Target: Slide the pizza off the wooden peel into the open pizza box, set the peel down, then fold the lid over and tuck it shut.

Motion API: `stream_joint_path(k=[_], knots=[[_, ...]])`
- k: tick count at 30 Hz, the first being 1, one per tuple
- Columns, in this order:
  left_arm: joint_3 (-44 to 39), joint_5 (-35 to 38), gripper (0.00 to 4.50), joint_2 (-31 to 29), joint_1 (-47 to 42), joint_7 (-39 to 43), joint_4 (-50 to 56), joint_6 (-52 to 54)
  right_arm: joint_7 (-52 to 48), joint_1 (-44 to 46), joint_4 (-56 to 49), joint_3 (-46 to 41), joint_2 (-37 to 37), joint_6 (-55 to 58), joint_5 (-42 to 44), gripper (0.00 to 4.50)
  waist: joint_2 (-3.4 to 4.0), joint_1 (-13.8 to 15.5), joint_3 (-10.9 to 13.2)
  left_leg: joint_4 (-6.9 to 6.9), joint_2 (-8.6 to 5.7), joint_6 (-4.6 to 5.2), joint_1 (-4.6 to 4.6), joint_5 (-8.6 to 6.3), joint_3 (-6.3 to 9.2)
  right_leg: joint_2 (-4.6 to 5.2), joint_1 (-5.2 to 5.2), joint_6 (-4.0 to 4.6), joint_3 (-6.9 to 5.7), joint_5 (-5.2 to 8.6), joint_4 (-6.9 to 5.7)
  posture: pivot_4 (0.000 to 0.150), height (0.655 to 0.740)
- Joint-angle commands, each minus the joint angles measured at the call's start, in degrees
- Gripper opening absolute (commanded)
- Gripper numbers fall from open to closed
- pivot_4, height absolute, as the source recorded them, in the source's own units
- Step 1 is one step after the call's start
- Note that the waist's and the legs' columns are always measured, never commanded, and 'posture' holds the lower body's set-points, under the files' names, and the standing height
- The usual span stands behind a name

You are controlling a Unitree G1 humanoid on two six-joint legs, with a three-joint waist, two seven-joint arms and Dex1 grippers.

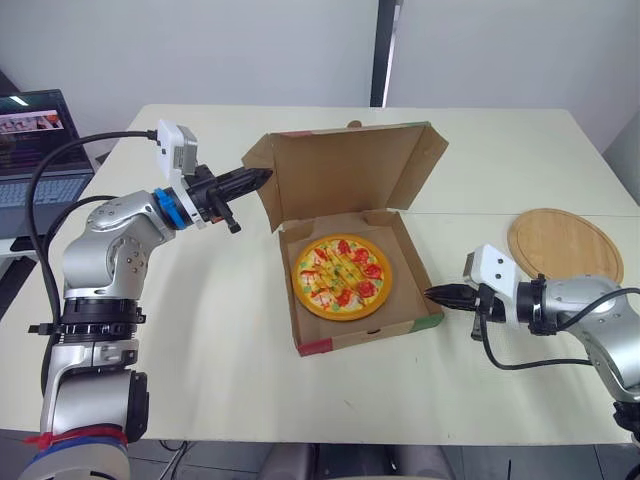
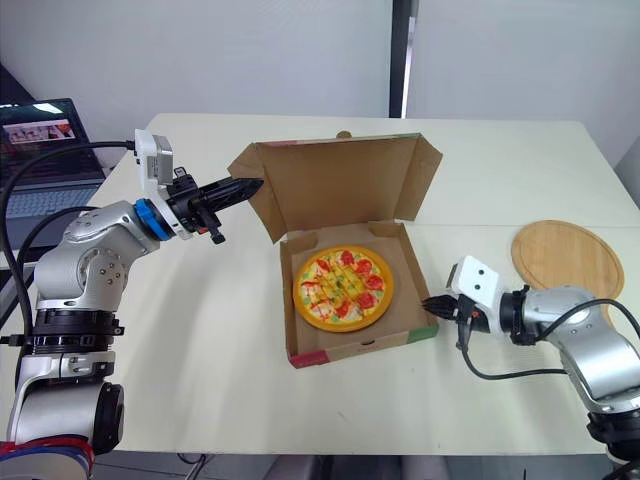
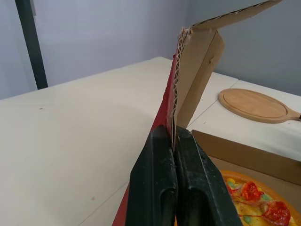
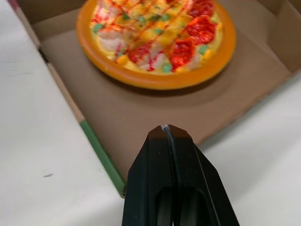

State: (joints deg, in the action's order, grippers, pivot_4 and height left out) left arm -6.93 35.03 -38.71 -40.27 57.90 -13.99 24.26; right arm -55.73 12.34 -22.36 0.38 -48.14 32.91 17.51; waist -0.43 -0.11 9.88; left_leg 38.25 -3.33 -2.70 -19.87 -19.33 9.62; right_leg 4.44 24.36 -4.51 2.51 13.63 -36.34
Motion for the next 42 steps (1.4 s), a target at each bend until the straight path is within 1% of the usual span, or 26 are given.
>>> stream_joint_path(k=[1,4,9,13,16,20,27,29,31,34,36,38,42], knots=[[-1.64,-0.51,0.00,0.08,-1.11,0.71,0.68,-1.08,1.91,2.04,1.04,-5.20,-0.05,-0.26,1.70,0.02,0.00,0.01,0.00,0.02,0.00,0.00,0.00,0.00,0.00,0.00,0.00,0.00,0.00,0.00,-0.01,0.150,0.7400],[-1.69,-0.67,0.00,0.46,-0.84,0.60,1.15,-1.09,3.73,2.72,5.76,-4.73,-0.96,-2.50,-1.70,0.02,0.00,0.02,0.00,0.05,0.00,0.00,0.01,0.00,-0.01,0.00,0.00,0.00,0.00,0.00,-0.06,0.150,0.7400],[-1.47,-0.57,0.00,1.51,-1.10,0.61,1.48,-0.86,3.67,2.03,10.77,1.06,-0.45,-7.61,-7.10,0.02,0.00,-0.05,0.00,0.08,-0.02,0.00,0.00,0.00,-0.02,0.00,0.01,0.00,0.00,0.00,-0.11,0.150,0.7400],[-0.98,-0.23,0.00,2.56,-1.53,0.93,1.67,0.01,2.50,2.44,11.57,4.43,1.14,-8.69,-7.85,0.02,0.00,-0.12,0.00,0.19,-0.02,0.00,0.00,0.00,-0.04,0.01,0.07,0.00,0.01,0.00,-0.33,0.150,0.7400],[-0.45,0.19,0.00,3.65,-1.37,1.32,2.20,1.05,-0.30,1.93,8.20,5.36,0.96,-7.00,-5.44,0.02,0.00,-0.03,0.00,0.43,-0.05,0.00,-0.04,0.00,-0.01,0.01,0.06,0.00,0.01,0.00,-0.47,0.150,0.7400],[-0.25,0.34,0.00,4.72,-1.89,2.00,1.95,1.89,-2.53,0.25,3.03,5.12,0.18,-3.90,-2.59,0.02,-0.01,0.03,0.00,0.52,-0.07,0.01,-0.05,-0.01,0.06,0.01,0.00,0.00,-0.02,0.00,-0.50,0.150,0.7400],[0.10,-0.46,0.00,5.82,-3.50,3.64,-0.08,1.96,-0.48,-1.68,-4.08,4.79,0.98,0.15,-0.73,0.02,-0.01,-0.07,0.00,0.53,-0.06,0.01,-0.04,-0.01,0.08,0.00,0.01,0.00,-0.05,0.00,-0.52,0.150,0.7400],[0.08,-1.14,0.00,5.80,-3.97,4.06,-1.23,1.33,2.04,-1.40,-3.32,4.37,1.64,-1.31,-2.97,0.02,-0.01,-0.07,0.00,0.53,-0.07,0.01,-0.05,-0.01,0.07,0.00,0.01,0.00,-0.04,0.00,-0.52,0.150,0.7400],[0.00,-1.88,0.00,5.62,-4.26,4.37,-2.31,0.38,4.74,-0.68,-1.52,2.02,2.21,-2.78,-4.22,0.02,-0.01,-0.07,0.00,0.53,-0.07,0.01,-0.03,-0.01,0.07,0.00,0.01,0.00,-0.04,0.00,-0.53,0.150,0.7400],[-0.27,-2.87,0.00,5.33,-4.58,4.81,-3.25,-0.76,8.32,0.51,1.03,-3.61,3.82,-4.34,-2.74,0.02,-0.01,0.08,0.00,0.54,-0.09,0.01,-0.05,-0.01,0.07,0.00,0.01,0.00,-0.03,0.00,-0.52,0.150,0.7400],[-0.41,-3.77,0.00,5.04,-4.96,5.10,-4.02,-1.94,11.92,2.90,3.72,-7.55,6.41,-4.59,-1.23,0.38,-0.01,0.05,0.00,0.55,-0.10,0.01,-0.04,-0.01,0.07,0.01,0.01,0.00,-0.03,0.00,-0.52,0.150,0.7400],[-0.33,-4.76,0.00,4.91,-5.38,5.36,-4.99,-3.36,15.71,6.12,5.85,-8.86,9.20,-4.17,-1.33,0.85,-0.01,-0.03,0.00,0.55,-0.09,0.00,-0.04,0.00,0.06,0.01,0.02,0.00,-0.02,0.00,-0.55,0.150,0.7400],[-0.56,-5.64,0.00,5.06,-6.33,5.63,-6.32,-4.45,22.37,13.03,11.15,-8.24,14.13,-2.77,-3.38,2.22,0.00,-0.25,0.00,0.53,-0.07,0.00,-0.03,0.00,0.06,-0.01,0.03,0.01,-0.02,0.00,-0.57,0.150,0.7400]])
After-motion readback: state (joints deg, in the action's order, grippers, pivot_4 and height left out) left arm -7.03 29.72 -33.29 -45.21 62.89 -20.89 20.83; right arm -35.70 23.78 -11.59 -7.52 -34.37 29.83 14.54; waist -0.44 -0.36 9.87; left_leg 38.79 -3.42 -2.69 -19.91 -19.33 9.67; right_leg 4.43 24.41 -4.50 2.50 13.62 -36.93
